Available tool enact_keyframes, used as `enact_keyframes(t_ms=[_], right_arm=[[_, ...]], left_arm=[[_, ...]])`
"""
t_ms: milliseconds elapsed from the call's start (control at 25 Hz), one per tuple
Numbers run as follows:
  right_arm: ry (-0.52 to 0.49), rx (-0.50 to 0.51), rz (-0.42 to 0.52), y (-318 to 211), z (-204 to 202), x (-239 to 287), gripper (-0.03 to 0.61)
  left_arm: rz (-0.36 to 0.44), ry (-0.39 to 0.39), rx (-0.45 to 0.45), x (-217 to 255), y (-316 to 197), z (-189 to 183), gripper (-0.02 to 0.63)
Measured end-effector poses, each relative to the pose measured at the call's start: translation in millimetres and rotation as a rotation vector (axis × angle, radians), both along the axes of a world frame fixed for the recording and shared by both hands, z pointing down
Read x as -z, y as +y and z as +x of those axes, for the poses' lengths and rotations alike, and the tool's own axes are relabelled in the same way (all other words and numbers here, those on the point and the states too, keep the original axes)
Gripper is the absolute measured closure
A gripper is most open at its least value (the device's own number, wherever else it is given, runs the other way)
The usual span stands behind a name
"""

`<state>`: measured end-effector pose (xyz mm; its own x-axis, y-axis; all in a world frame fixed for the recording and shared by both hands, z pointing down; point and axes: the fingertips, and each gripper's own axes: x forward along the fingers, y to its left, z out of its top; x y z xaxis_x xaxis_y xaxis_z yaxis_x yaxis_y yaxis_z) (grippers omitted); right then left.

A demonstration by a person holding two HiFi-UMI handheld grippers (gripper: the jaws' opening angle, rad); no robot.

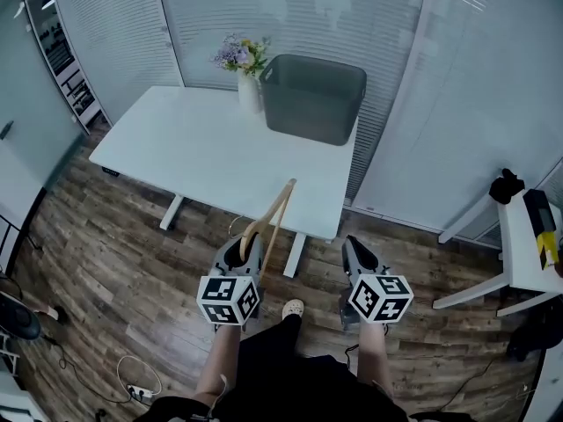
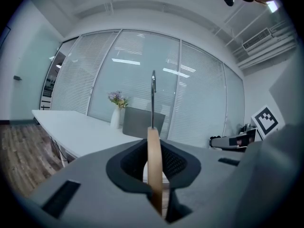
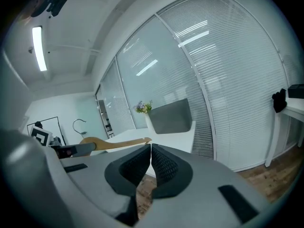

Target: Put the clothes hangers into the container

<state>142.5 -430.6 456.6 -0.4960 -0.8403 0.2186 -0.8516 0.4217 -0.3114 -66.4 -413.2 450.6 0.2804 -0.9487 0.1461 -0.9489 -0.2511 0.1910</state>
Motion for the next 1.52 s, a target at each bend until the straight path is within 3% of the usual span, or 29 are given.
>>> enact_keyframes(t_ms=[480,1520], right_arm=[[0.007,0.012,-0.025,-84.5,-4.9,0.0,0.549],[0.023,0.01,-0.023,-206.0,-17.8,-2.5,0.549]], left_arm=[[-0.014,-0.005,-0.012,4.9,-87.2,2.1,0.554],[0.0,0.012,-0.051,6.0,-208.1,-1.1,0.554]])
